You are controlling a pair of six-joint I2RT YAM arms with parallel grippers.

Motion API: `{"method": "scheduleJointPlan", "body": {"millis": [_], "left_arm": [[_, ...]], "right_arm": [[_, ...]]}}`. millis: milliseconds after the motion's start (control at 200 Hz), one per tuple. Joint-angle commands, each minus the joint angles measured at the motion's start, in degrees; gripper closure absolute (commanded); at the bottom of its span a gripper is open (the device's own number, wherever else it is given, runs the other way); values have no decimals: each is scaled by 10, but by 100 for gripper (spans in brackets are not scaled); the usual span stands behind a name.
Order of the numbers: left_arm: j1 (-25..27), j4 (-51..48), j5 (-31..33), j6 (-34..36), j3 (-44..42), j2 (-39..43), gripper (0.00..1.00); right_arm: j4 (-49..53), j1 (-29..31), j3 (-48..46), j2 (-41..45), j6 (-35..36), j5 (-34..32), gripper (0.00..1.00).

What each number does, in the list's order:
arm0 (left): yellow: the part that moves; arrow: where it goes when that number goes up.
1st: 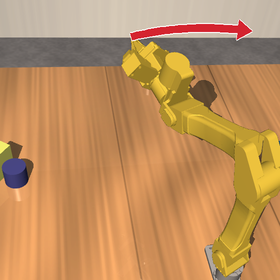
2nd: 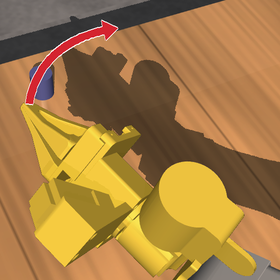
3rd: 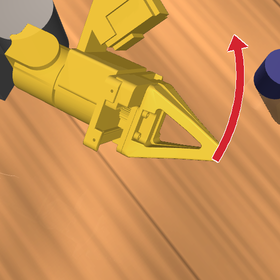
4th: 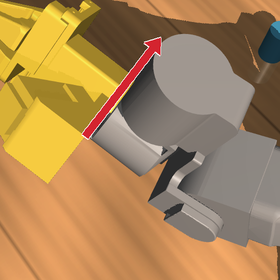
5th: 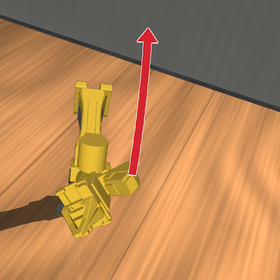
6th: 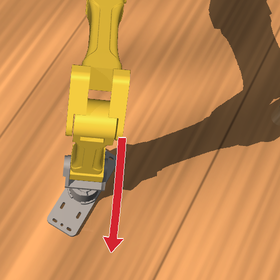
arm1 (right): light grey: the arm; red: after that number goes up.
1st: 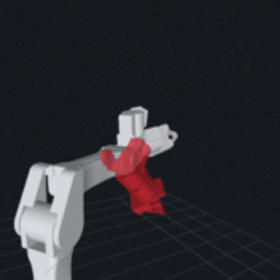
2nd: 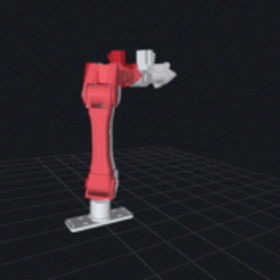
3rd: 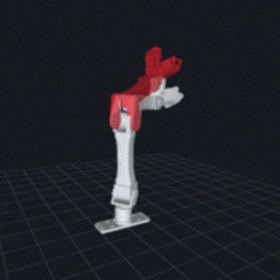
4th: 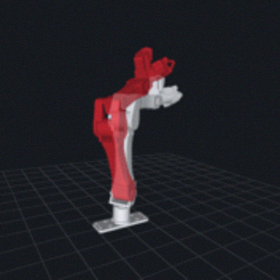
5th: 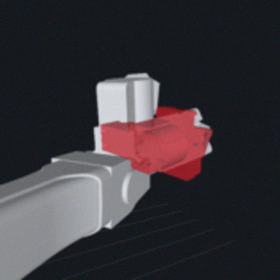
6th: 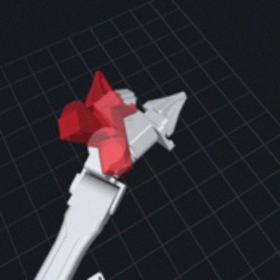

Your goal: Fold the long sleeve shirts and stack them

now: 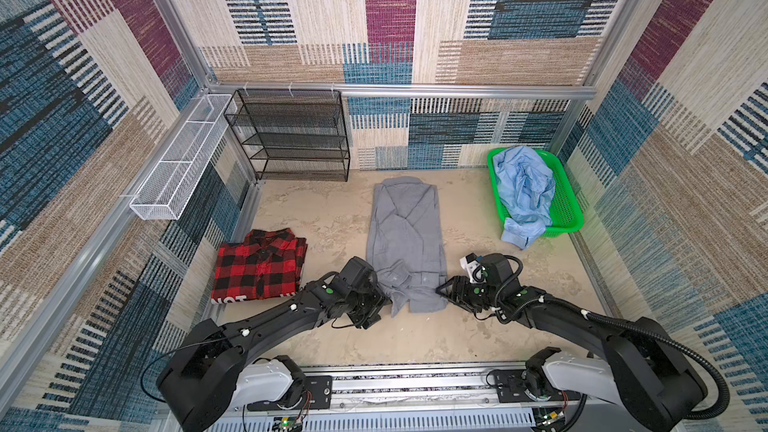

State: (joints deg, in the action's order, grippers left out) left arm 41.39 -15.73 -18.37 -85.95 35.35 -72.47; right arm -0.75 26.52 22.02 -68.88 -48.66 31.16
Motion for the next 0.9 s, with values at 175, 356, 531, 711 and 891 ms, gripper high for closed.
{"method": "scheduleJointPlan", "body": {"millis": [175, 356, 531, 711, 891], "left_arm": [[-1, 37, 4, -9, 54, -36, 44], [-14, 18, 6, 14, 110, -73, 44], [-43, 22, -9, 29, 140, -106, 44], [-72, -7, -18, 61, 209, -151, 44], [-102, -43, -20, 101, 293, -204, 44]], "right_arm": [[-24, 1, 37, 4, -1, 11, 42], [-26, 1, 66, -23, 3, 21, 42], [-14, -1, 103, -34, 15, 3, 42], [-16, -11, 140, -65, 25, 5, 43], [-7, -30, 184, -101, 42, -6, 43]]}}
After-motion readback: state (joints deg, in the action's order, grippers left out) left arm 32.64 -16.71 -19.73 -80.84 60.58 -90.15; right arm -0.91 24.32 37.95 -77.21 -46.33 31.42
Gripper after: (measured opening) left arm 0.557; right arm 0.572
